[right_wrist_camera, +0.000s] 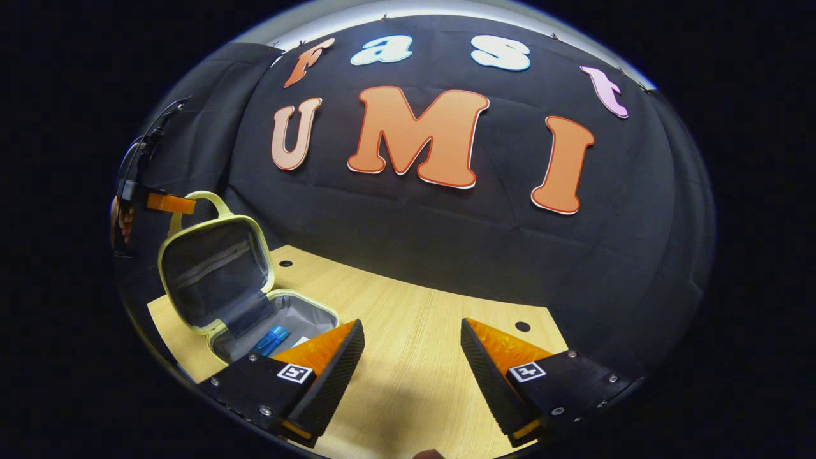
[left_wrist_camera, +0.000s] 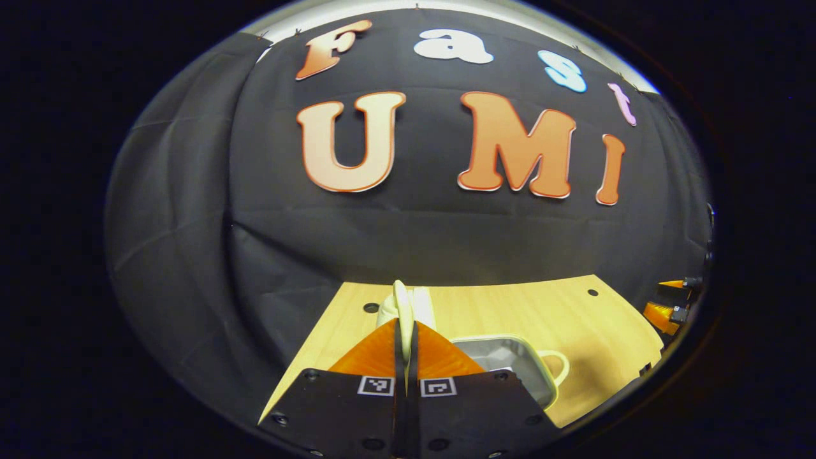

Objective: First open the suitcase, pack the skin care products into it, and then close the suitcase.

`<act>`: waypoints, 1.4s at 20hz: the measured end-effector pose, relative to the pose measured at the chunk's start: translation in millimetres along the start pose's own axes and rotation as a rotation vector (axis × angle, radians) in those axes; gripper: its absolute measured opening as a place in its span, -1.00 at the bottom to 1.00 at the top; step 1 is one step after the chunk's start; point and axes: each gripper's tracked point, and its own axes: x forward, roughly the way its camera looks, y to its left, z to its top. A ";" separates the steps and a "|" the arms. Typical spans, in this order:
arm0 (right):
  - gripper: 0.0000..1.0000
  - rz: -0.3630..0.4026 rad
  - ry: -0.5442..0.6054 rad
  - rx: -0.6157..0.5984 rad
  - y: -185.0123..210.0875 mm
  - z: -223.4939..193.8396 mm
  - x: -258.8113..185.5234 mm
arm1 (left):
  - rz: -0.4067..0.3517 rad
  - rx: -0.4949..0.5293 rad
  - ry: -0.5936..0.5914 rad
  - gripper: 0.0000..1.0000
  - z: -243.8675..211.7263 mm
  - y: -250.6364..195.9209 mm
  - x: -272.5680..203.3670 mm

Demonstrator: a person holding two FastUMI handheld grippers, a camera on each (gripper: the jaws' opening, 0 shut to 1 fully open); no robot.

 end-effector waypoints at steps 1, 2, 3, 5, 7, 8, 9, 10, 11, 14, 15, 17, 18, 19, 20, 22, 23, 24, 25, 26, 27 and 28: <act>0.92 -0.003 -0.004 0.002 -4.5 0.5 -2.3 | -0.014 0.009 -0.005 -0.99 0.9 -12.8 0.6; 0.92 -0.005 -0.010 0.004 -9.2 0.8 -3.4 | -0.027 0.012 -0.007 -0.99 2.3 -26.1 1.5; 0.92 -0.006 -0.011 0.005 -13.5 1.0 -5.0 | -0.042 0.011 -0.012 -0.99 3.5 -38.1 2.2; 0.92 -0.013 -0.014 0.008 -23.1 0.1 -7.5 | -0.083 -0.007 -0.016 -0.99 5.5 -67.0 3.1; 0.92 -0.019 -0.017 0.015 -31.9 -0.8 -9.5 | -0.117 0.000 -0.015 -0.99 0.6 -94.4 6.3; 0.92 -0.022 -0.016 0.018 -35.2 -1.9 -10.1 | -0.131 0.007 -0.015 -0.99 -0.3 -108.4 7.5; 0.92 -0.023 -0.017 0.019 -39.9 -2.8 -11.1 | -0.148 0.011 -0.008 -0.99 -3.4 -121.9 9.4; 0.92 -0.023 -0.013 0.020 -43.3 -4.0 -11.7 | -0.165 0.008 -0.004 -0.99 -6.5 -135.4 10.6; 0.92 -0.028 -0.011 0.019 -47.8 -6.5 -12.2 | -0.186 0.008 0.005 -0.99 -12.0 -149.2 13.1; 0.92 -0.040 -0.005 0.030 -59.9 -11.0 -15.3 | -0.236 0.014 0.030 -0.99 -25.3 -181.6 18.1; 0.92 -0.037 -0.002 0.035 -60.1 -13.6 -16.9 | -0.248 0.010 0.037 -0.99 -31.3 -190.5 19.4; 0.92 -0.036 0.005 0.031 -64.3 -19.1 -18.7 | -0.269 -0.005 0.055 -0.99 -43.1 -210.6 26.0; 0.92 -0.036 0.009 0.026 -65.4 -21.2 -18.7 | -0.277 -0.009 0.071 -0.99 -50.7 -221.0 29.9; 0.92 -0.031 0.010 0.022 -65.0 -21.3 -19.1 | -0.284 -0.009 0.079 -0.99 -57.1 -232.1 33.0; 0.92 -0.029 0.009 0.017 -65.3 -20.7 -19.1 | -0.289 -0.003 0.091 -0.99 -64.2 -241.8 36.9; 0.92 -0.022 0.007 0.013 -68.1 -22.8 -21.2 | -0.291 0.008 0.113 -0.99 -80.1 -259.9 43.8; 0.92 -0.021 0.006 0.014 -69.3 -24.5 -21.7 | -0.288 0.010 0.130 -0.99 -89.0 -265.5 46.3; 0.92 -0.018 0.008 0.019 -70.0 -24.9 -22.3 | -0.296 0.018 0.146 -0.99 -99.4 -274.9 48.5; 0.92 -0.017 0.009 0.025 -70.4 -26.1 -21.2 | -0.305 0.027 0.168 -0.98 -111.1 -283.8 51.9; 0.92 -0.011 0.013 0.029 -70.0 -27.2 -21.5 | -0.308 0.038 0.183 -0.98 -120.1 -290.8 55.1; 0.92 -0.011 0.012 0.030 -71.3 -28.6 -21.3 | -0.318 0.056 0.203 -0.90 -129.7 -298.2 56.5; 0.92 -0.009 0.012 0.027 -71.7 -28.9 -20.6 | -0.329 0.077 0.219 -0.84 -137.0 -303.9 57.0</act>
